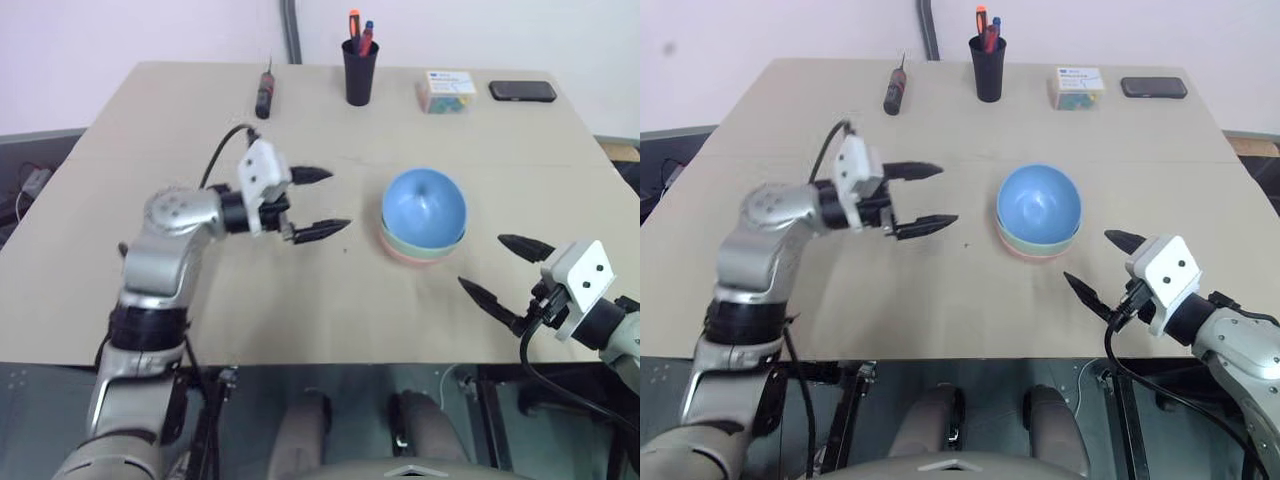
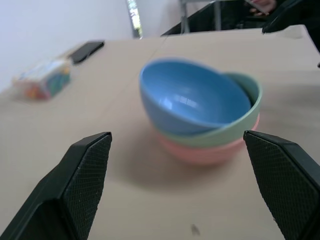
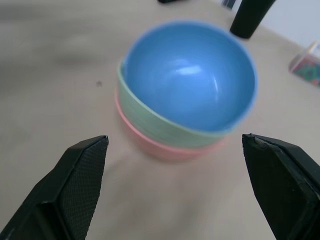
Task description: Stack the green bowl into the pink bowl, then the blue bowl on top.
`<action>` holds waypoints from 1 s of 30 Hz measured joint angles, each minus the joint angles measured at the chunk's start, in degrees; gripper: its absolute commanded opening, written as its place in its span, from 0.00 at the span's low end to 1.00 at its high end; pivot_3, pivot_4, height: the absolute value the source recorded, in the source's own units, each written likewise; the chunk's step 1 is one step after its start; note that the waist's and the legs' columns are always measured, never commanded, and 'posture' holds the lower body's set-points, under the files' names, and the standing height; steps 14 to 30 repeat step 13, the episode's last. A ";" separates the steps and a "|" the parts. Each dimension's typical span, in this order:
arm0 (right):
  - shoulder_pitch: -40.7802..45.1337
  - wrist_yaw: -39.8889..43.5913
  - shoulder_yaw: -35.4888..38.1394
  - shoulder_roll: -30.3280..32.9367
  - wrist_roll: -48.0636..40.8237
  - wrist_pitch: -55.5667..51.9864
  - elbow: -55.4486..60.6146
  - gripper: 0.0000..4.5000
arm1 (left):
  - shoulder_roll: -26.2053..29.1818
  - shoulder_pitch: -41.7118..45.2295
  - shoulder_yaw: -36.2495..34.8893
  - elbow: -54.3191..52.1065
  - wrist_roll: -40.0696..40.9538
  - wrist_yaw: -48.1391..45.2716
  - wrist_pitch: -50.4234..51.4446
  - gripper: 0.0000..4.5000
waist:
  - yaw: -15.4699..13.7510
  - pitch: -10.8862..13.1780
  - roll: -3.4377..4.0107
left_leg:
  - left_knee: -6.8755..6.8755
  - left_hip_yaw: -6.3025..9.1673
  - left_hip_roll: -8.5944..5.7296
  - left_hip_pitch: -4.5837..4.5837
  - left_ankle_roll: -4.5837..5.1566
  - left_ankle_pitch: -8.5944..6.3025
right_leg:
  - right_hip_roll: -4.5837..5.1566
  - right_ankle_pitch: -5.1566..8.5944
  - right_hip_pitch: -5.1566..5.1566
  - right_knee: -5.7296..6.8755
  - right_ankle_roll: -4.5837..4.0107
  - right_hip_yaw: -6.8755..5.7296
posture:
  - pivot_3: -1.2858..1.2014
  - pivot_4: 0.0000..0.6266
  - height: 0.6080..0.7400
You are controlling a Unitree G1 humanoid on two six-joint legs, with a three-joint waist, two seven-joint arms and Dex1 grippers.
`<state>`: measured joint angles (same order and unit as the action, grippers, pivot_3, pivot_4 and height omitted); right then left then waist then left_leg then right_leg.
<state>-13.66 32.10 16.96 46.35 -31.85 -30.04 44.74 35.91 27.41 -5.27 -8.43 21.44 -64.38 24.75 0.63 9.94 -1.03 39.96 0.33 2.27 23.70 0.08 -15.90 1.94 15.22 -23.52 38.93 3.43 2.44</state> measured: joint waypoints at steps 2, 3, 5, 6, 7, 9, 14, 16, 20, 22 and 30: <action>-0.69 3.97 3.21 0.48 -2.77 -0.50 -2.70 1.00 | 2.98 -5.10 -3.56 -1.58 4.86 -1.79 3.44 0.99 | -0.04 0.00 0.00 | 0.00 0.02 0.02 -0.02 0.00 0.00 | 0.00 0.00 0.04 0.01 0.00 -0.03 | 0.52 0.24 1.00; -0.93 4.63 4.31 0.55 -3.38 -0.70 -3.32 1.00 | 3.34 -5.78 -4.29 -1.87 5.62 -1.92 3.87 0.99 | -0.21 0.00 0.00 | 0.00 0.04 0.01 -0.04 0.00 0.00 | 0.01 0.00 0.08 0.01 0.00 -0.07 | 0.52 0.24 1.00; -1.55 6.96 7.05 0.86 -4.56 -0.62 -4.46 1.00 | 4.17 -8.28 -6.40 -3.72 5.87 -0.74 3.53 0.99 | -0.55 0.00 0.00 | 0.04 0.05 0.00 -0.05 0.00 -0.01 | 0.02 0.00 0.12 -0.02 0.00 -0.09 | 0.52 0.24 1.00; -2.44 8.13 8.86 1.00 -4.60 -0.30 -5.33 1.00 | 4.83 -10.41 -7.45 -4.73 5.63 0.35 3.26 0.99 | -0.64 -0.01 -0.01 | 0.04 0.03 -0.01 -0.10 0.00 -0.01 | 0.03 0.00 0.17 -0.04 0.00 -0.07 | 0.52 0.24 1.00; -3.33 9.03 10.47 1.04 -4.25 0.29 -6.25 1.00 | 5.16 -12.54 -8.27 -5.13 5.12 1.59 2.88 0.99 | -0.67 -0.01 -0.01 | 0.04 0.01 -0.01 -0.10 0.00 -0.01 | 0.03 0.00 0.17 -0.03 0.00 -0.06 | 0.52 0.24 1.00; -5.96 11.53 14.20 1.78 -3.28 0.78 -7.99 1.00 | 6.11 -18.63 -10.59 -7.18 5.70 2.18 2.92 0.99 | -0.55 -0.01 0.00 | 0.04 -0.01 0.00 -0.10 0.00 -0.01 | 0.03 0.00 0.14 -0.02 0.00 -0.04 | 0.52 0.24 1.00; -9.56 15.88 21.92 2.60 -3.38 0.67 -9.90 1.00 | 8.70 -25.19 -15.59 -8.95 7.04 2.10 2.89 0.99 | -0.60 -0.01 -0.01 | 0.03 0.01 0.03 -0.13 0.00 -0.01 | 0.01 0.00 0.16 0.00 0.00 -0.07 | 0.52 0.24 1.00; -9.56 15.88 21.92 2.60 -3.38 0.67 -9.90 1.00 | 8.70 -25.19 -15.59 -8.95 7.04 2.10 2.89 0.99 | -0.60 -0.01 -0.01 | 0.03 0.01 0.03 -0.13 0.00 -0.01 | 0.01 0.00 0.16 0.00 0.00 -0.07 | 0.52 0.24 1.00; -9.56 15.88 21.92 2.60 -3.38 0.67 -9.90 1.00 | 8.70 -25.19 -15.59 -8.95 7.04 2.10 2.89 0.99 | -0.60 -0.01 -0.01 | 0.03 0.01 0.03 -0.13 0.00 -0.01 | 0.01 0.00 0.16 0.00 0.00 -0.07 | 0.52 0.24 1.00; -9.56 15.88 21.92 2.60 -3.38 0.67 -9.90 1.00 | 8.70 -25.19 -15.59 -8.95 7.04 2.10 2.89 0.99 | -0.60 -0.01 -0.01 | 0.03 0.01 0.03 -0.13 0.00 -0.01 | 0.01 0.00 0.16 0.00 0.00 -0.07 | 0.52 0.24 1.00; -9.56 15.88 21.92 2.60 -3.38 0.67 -9.90 1.00 | 8.70 -25.19 -15.59 -8.95 7.04 2.10 2.89 0.99 | -0.60 -0.01 -0.01 | 0.03 0.01 0.03 -0.13 0.00 -0.01 | 0.01 0.00 0.16 0.00 0.00 -0.07 | 0.52 0.24 1.00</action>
